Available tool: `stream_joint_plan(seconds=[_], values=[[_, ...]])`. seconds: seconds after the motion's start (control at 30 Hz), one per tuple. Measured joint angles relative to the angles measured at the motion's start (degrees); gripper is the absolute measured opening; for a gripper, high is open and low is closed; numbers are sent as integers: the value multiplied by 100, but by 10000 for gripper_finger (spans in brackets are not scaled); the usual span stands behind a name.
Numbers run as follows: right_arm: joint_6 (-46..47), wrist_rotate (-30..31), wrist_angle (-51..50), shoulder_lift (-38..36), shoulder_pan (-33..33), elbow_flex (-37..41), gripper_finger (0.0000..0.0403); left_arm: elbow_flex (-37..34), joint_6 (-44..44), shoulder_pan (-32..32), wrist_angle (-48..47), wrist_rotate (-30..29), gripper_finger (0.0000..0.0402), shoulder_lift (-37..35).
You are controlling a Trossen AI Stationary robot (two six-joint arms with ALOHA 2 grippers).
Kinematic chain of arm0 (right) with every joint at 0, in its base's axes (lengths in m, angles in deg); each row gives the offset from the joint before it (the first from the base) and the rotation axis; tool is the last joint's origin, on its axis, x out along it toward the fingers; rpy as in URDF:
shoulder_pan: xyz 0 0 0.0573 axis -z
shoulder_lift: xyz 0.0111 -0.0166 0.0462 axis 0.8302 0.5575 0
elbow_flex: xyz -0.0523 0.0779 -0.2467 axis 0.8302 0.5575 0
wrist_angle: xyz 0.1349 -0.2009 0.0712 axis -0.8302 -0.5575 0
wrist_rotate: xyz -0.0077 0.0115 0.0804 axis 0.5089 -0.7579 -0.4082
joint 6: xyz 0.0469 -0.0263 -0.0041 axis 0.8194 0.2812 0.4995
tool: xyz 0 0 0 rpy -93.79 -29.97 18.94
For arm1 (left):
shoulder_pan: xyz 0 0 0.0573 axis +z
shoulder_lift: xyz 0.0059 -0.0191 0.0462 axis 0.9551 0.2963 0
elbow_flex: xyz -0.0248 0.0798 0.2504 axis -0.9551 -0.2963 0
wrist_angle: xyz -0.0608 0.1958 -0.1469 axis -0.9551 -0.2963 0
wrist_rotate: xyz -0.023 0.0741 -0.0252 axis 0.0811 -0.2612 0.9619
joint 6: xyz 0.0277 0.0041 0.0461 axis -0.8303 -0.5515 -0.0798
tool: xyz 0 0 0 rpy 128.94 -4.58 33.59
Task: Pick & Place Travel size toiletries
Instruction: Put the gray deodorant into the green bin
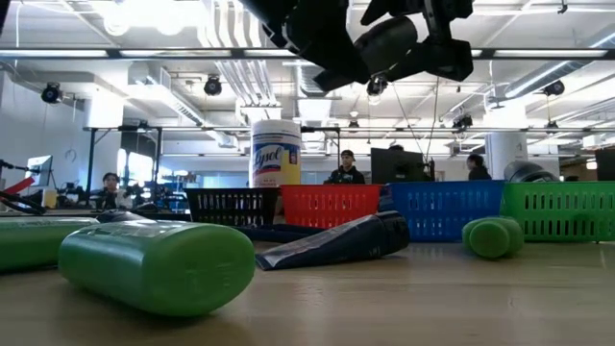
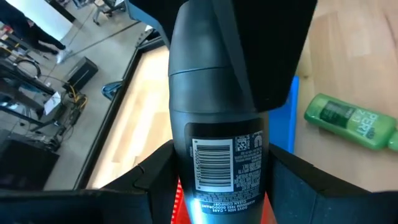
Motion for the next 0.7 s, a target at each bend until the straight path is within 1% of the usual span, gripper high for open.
stream_joint_plan(seconds=[0.43, 0.57, 0.7], values=[[517, 8, 183, -2, 68, 0, 257, -2, -73, 105, 146, 139, 201, 0], [589, -61, 162, -2, 68, 0, 247, -2, -74, 119, 148, 153, 201, 0], [723, -78, 99, -2, 86, 4, 247, -7, -73, 133, 183, 164, 201, 4]])
